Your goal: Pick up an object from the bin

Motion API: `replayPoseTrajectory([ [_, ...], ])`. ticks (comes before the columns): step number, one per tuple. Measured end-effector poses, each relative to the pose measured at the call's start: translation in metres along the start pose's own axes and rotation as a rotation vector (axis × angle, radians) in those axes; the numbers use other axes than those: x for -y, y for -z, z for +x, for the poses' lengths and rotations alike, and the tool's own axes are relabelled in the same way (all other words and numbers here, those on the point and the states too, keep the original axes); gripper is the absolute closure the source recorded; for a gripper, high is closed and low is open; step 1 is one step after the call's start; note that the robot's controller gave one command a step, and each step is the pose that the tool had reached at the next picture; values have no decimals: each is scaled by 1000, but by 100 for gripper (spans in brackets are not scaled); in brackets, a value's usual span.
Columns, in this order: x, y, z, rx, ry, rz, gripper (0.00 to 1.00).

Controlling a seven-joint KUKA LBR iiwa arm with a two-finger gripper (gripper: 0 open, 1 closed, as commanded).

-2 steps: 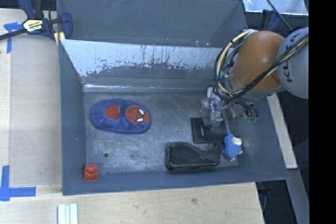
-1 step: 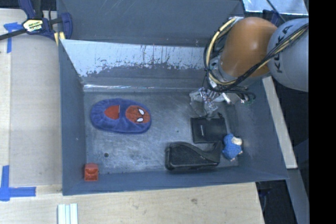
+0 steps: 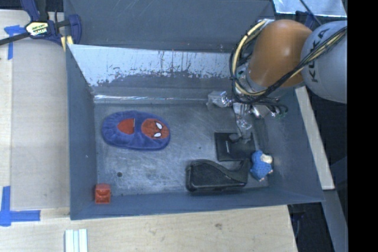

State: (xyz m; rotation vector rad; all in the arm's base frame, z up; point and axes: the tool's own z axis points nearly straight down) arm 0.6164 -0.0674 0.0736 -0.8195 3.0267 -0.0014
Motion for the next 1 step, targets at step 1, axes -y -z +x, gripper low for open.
replayPoseTrajectory([
  [1,-21,3,58,9,87,8,0],
])
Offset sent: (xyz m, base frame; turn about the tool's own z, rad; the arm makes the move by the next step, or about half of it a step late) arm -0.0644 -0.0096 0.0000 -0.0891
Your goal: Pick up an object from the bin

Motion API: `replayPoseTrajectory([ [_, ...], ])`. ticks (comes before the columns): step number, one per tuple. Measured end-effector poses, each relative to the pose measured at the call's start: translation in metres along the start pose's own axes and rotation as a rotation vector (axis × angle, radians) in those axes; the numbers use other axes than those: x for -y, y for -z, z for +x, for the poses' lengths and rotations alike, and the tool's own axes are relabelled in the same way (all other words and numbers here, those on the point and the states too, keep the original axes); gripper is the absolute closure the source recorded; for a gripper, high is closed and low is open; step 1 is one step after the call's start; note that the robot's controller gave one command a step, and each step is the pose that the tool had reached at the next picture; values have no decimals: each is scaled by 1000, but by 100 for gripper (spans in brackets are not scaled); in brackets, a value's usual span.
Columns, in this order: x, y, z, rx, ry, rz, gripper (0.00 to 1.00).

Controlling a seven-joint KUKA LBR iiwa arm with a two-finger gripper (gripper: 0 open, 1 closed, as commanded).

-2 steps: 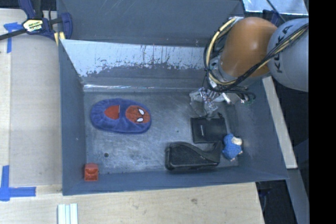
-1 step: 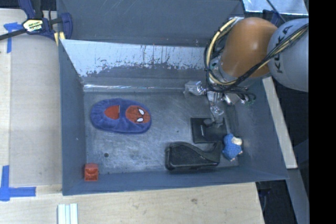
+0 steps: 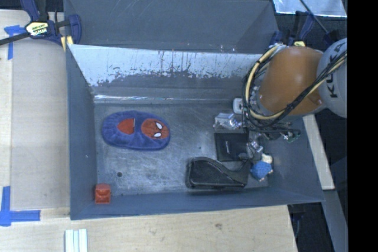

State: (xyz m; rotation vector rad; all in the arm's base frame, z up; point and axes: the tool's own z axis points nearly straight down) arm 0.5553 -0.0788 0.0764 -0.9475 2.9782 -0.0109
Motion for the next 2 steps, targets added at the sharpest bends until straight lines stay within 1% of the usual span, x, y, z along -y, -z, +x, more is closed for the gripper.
replayPoseTrajectory([
  [1,-1,-2,2,-9,1,-5,100],
  [2,-1,-1,0,-6,1,-5,0],
])
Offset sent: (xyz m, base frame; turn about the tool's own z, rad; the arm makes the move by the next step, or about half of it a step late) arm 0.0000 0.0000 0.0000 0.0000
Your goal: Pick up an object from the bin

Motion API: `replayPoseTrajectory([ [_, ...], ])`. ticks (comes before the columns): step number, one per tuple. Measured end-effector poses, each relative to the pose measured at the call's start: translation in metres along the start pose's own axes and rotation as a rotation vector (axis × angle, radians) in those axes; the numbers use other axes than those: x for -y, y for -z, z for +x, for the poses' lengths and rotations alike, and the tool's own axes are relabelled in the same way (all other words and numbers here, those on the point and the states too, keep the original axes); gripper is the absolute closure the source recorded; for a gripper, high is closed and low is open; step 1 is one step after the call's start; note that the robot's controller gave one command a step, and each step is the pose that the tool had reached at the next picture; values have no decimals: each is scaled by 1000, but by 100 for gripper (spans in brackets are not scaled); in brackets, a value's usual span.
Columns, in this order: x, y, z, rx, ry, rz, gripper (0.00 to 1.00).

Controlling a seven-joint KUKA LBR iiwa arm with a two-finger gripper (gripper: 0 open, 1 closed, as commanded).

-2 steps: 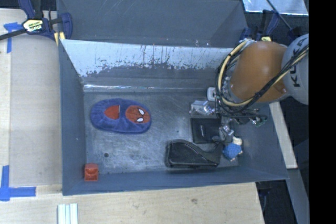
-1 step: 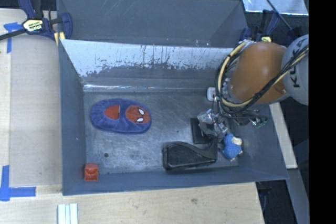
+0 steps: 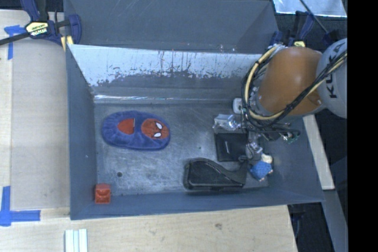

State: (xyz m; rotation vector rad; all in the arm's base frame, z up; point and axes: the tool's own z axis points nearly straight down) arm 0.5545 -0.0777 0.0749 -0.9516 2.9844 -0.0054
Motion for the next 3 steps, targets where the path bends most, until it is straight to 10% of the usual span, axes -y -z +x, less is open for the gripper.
replayPoseTrajectory([
  [1,-1,-1,1,-3,0,-3,100],
  [2,0,0,-1,2,1,0,0],
  [3,-1,-1,1,-3,1,-3,100],
])
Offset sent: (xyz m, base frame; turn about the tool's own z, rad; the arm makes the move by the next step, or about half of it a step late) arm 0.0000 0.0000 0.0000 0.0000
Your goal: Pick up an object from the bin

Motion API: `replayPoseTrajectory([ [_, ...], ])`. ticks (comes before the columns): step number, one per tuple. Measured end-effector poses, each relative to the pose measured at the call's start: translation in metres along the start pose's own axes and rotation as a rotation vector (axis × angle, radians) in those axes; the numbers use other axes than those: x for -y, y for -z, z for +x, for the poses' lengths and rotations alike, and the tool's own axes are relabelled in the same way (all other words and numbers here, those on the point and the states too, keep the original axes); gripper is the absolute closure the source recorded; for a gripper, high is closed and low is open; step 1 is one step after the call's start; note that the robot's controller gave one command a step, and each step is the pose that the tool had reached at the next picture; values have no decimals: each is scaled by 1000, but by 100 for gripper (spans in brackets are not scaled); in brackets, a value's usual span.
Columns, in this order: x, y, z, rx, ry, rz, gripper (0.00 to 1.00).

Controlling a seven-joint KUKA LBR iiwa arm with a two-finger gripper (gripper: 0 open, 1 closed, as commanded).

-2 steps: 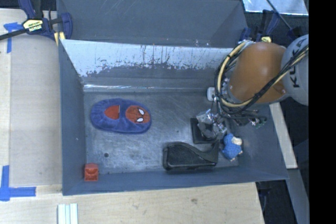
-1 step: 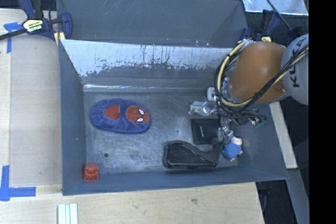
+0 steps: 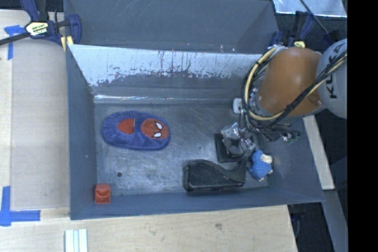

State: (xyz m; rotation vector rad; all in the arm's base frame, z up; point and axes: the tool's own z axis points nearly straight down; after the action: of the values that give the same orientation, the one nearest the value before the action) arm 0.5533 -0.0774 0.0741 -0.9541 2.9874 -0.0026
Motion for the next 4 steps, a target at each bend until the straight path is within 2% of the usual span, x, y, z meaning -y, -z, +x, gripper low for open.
replayPoseTrajectory([
  [1,-39,131,46,2,1,3,100],
  [2,-40,127,47,-2,1,-2,0],
  [3,-12,19,27,-6,148,-7,0],
  [4,8,-5,-17,0,211,-1,0],
])
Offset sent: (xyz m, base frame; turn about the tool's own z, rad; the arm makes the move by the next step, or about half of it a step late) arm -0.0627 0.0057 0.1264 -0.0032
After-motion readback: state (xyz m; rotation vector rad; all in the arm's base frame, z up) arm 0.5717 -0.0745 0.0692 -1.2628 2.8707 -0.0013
